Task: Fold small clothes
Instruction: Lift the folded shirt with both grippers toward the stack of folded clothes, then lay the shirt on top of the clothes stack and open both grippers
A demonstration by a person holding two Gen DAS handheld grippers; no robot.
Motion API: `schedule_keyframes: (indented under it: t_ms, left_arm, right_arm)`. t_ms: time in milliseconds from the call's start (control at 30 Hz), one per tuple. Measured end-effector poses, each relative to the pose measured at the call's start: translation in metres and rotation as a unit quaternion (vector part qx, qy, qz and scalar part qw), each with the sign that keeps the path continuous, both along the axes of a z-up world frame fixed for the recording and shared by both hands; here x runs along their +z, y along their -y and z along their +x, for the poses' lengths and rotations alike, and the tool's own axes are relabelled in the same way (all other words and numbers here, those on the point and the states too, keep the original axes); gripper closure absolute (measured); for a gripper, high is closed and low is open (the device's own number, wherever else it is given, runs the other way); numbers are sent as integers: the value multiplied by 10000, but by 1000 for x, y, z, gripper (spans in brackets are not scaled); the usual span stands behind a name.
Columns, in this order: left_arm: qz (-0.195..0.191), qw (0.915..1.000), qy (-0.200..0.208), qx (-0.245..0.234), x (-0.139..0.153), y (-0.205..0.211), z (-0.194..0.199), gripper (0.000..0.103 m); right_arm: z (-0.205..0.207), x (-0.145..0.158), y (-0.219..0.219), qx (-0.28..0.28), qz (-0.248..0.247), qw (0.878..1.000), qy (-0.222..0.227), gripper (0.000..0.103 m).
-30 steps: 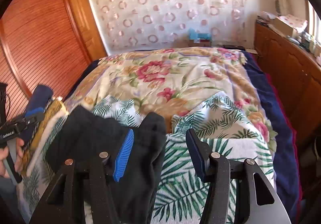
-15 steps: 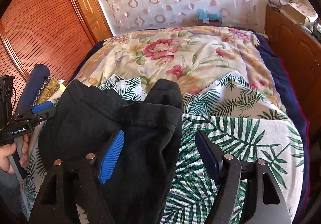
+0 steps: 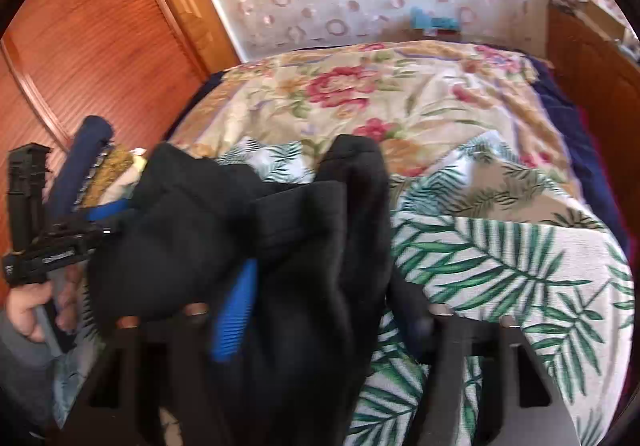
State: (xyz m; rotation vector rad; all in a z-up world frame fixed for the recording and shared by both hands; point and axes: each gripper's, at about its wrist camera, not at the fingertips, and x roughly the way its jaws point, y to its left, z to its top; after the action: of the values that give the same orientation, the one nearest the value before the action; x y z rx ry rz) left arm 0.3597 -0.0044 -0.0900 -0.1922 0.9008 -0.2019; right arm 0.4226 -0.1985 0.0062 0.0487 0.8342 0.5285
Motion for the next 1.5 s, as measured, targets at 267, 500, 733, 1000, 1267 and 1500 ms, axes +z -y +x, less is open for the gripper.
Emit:
schedule_keyframes:
  t_ms: [267, 500, 733, 1000, 1267, 1500]
  left_arm:
    - [-574, 9978, 185, -289, 18, -4, -13, 86]
    - [-802, 9918, 919, -370, 79, -8, -63, 89]
    - [-790, 9821, 1696, -213, 137, -32, -120, 89]
    - [-605, 9719, 2230, 455, 170, -87, -185, 89]
    - [-709, 9687, 1864, 1481, 126, -157, -214, 90]
    - [-939, 9682, 1185, 1992, 60, -186, -222, 92]
  right_arm:
    - [-10, 4, 0, 139, 64, 9995, 286, 86]
    - [-42, 39, 3, 125, 265, 9944, 1017, 87]
    - [-73, 78, -4, 374, 331, 9855, 1624, 87]
    - [-92, 124, -65, 1187, 235, 9658, 2293, 87]
    - [-60, 139, -188, 2229, -172, 9395, 2596, 87]
    - [-13, 80, -303, 2593, -775, 9391, 2118, 86]
